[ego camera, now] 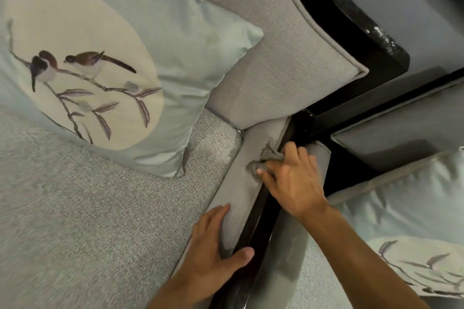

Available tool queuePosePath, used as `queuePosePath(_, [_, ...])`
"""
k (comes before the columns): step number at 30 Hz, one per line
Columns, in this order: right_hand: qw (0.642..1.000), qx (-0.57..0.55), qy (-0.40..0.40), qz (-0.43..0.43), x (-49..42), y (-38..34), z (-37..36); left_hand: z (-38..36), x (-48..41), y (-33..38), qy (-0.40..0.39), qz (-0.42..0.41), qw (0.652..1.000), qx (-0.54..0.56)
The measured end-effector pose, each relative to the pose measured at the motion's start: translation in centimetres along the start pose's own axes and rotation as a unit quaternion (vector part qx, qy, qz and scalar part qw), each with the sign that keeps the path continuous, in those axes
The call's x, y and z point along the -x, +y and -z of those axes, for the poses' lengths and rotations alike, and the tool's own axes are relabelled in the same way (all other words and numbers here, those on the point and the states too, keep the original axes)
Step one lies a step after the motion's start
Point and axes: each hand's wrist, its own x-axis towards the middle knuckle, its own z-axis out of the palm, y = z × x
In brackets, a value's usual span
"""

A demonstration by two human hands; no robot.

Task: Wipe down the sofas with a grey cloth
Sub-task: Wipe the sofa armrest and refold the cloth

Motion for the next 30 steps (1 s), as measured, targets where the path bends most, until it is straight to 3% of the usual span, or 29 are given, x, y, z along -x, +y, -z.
queuePosePath(2, [0.996, 0.058, -0.055, 0.043, -0.6, -0.1, 1.0, 0.2, 0.1, 0.2, -0.006, 0.003, 1.0, 0.001])
queuePosePath(5, [0.982, 0.096, -0.163, -0.01, -3.5, -0.2, 2.2, 0.3, 0.1, 0.5, -0.009, 0.005, 1.0, 0.0])
queuePosePath(8, [0.974, 0.08, -0.207, -0.052, -4.0, -1.0, 2.7, 0.3, 0.2, 0.6, -0.007, 0.007, 1.0, -0.002])
queuePosePath(11, [0.972, 0.051, -0.228, -0.017, -1.8, -1.5, 3.0, 0.3, 0.1, 0.7, -0.012, 0.012, 1.0, -0.003])
queuePosePath(20, [0.973, 0.126, -0.184, -0.067, -5.4, -2.2, 2.2, 0.4, 0.1, 0.6, -0.026, 0.023, 0.999, -0.016])
queuePosePath(24, [0.968, 0.059, -0.242, -0.024, -3.3, -2.1, 3.1, 0.2, 0.2, 0.5, -0.015, 0.017, 1.0, -0.008])
queuePosePath(26, [0.964, 0.086, -0.25, 0.011, -3.1, -2.5, 3.3, 0.2, 0.1, 0.5, -0.014, 0.019, 1.0, -0.007])
queuePosePath(30, [0.967, 0.183, -0.174, -0.033, -6.1, -2.0, 2.4, 0.2, 0.1, 0.4, -0.017, 0.018, 1.0, -0.006])
